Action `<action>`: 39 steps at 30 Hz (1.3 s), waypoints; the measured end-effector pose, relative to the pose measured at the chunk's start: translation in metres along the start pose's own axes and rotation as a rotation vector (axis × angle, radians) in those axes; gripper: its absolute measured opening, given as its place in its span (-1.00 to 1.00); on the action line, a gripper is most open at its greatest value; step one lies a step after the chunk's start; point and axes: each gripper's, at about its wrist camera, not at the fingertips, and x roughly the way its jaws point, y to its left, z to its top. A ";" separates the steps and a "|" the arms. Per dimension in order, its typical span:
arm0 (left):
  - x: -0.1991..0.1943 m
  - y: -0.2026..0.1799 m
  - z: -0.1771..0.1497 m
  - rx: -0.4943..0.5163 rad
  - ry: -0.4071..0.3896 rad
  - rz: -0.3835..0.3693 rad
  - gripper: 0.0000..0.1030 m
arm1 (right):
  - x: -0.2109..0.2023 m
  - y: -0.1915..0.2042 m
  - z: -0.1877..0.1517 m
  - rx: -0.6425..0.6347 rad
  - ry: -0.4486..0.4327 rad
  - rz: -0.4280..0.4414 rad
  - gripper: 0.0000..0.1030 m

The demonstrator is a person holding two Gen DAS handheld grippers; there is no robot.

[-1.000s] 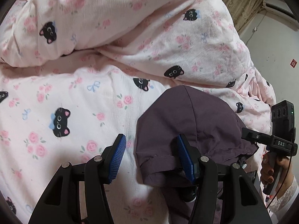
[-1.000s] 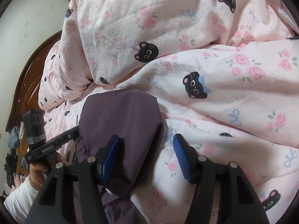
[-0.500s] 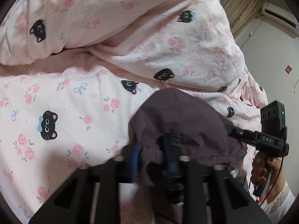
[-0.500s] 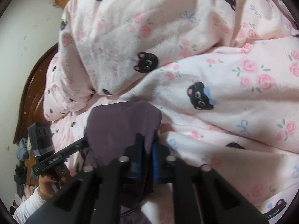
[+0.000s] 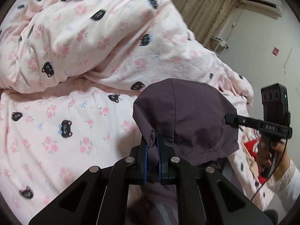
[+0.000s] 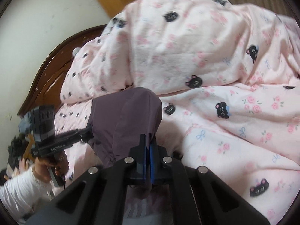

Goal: Fold clothes
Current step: 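Carry the hood with both tools over the jacket toward the hem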

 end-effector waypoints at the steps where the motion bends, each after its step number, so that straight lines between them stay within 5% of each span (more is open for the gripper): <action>1: -0.008 -0.005 -0.004 0.013 0.003 -0.002 -0.87 | -0.006 0.006 -0.003 -0.019 0.003 0.000 -0.94; 12: -0.067 -0.051 -0.073 0.190 0.050 0.031 -0.87 | -0.061 0.061 -0.069 -0.167 0.044 -0.033 -0.94; 18: -0.068 -0.076 -0.122 0.324 0.078 0.113 -0.86 | -0.070 0.078 -0.112 -0.249 0.053 -0.081 -0.94; 23: -0.067 -0.081 -0.142 0.335 0.079 0.145 -0.86 | -0.062 0.082 -0.135 -0.292 0.112 -0.136 -0.85; 25: -0.067 -0.082 -0.146 0.330 0.068 0.149 -0.86 | -0.062 0.081 -0.139 -0.297 0.126 -0.153 -0.57; 27: -0.067 -0.083 -0.149 0.333 0.058 0.158 -0.86 | -0.072 0.082 -0.131 -0.312 0.084 -0.171 0.14; 30: -0.067 -0.081 -0.152 0.330 0.044 0.166 -0.86 | -0.078 0.085 -0.115 -0.345 0.070 -0.165 0.36; 39: -0.067 -0.077 -0.158 0.295 0.011 0.147 -0.86 | -0.047 0.107 -0.087 -0.445 0.196 -0.063 0.38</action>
